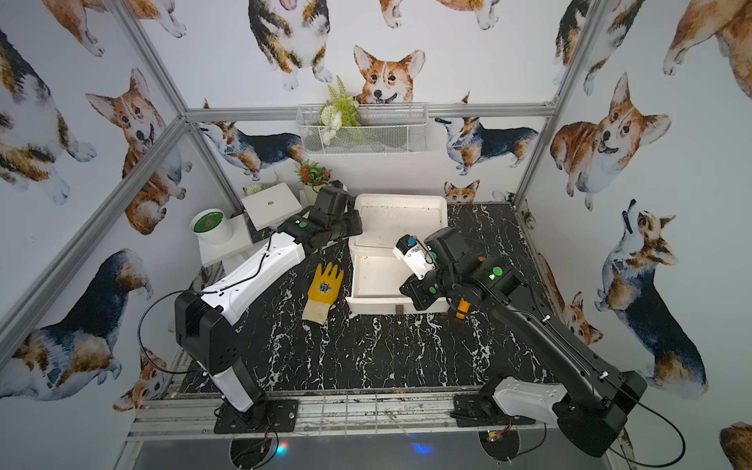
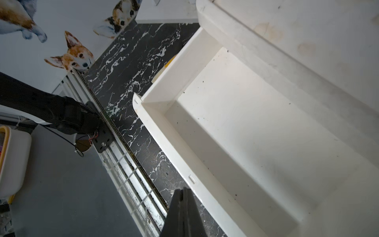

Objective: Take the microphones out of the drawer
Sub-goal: Close the drawer in the storage box.

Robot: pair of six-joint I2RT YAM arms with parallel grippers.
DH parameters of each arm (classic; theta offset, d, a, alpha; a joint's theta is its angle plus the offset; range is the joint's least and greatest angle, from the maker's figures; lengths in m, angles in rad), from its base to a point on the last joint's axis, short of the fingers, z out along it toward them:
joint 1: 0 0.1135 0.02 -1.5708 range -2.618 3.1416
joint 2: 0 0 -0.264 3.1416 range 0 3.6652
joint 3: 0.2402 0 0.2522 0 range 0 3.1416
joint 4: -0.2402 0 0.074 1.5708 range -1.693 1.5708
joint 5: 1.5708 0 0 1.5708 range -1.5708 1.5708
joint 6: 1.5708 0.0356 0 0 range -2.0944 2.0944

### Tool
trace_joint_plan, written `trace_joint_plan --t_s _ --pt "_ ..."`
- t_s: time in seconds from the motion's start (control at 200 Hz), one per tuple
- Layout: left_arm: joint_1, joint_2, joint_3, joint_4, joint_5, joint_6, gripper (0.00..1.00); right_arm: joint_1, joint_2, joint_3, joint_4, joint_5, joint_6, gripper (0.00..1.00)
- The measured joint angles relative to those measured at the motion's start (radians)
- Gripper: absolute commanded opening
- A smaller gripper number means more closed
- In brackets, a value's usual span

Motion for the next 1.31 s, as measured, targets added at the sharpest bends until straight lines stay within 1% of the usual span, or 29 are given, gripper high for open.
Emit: trace_joint_plan --t_s 0.105,0.315,0.696,0.906,1.086,1.306 --pt "0.0 0.001 0.0 0.0 0.0 0.0 0.0 0.05 0.015 -0.004 -0.038 0.02 -0.007 0.0" --pt "0.0 0.005 0.006 -0.002 0.0 -0.001 0.0 0.101 0.053 -0.041 -0.042 0.064 -0.003 0.0" --pt "0.001 -0.002 0.001 -0.001 0.001 -0.002 0.0 0.12 0.11 -0.045 -0.013 0.114 -0.008 0.0" --pt "0.001 -0.006 -0.004 0.005 0.003 -0.011 0.0 0.126 0.104 -0.065 0.011 0.147 -0.016 0.0" --pt "0.003 -0.005 -0.006 0.016 0.003 -0.029 0.0 0.127 0.095 -0.09 0.036 0.2 -0.023 0.0" --pt "0.004 -0.005 -0.006 0.019 0.003 -0.043 0.0 0.127 0.076 -0.148 0.119 0.236 -0.023 0.0"
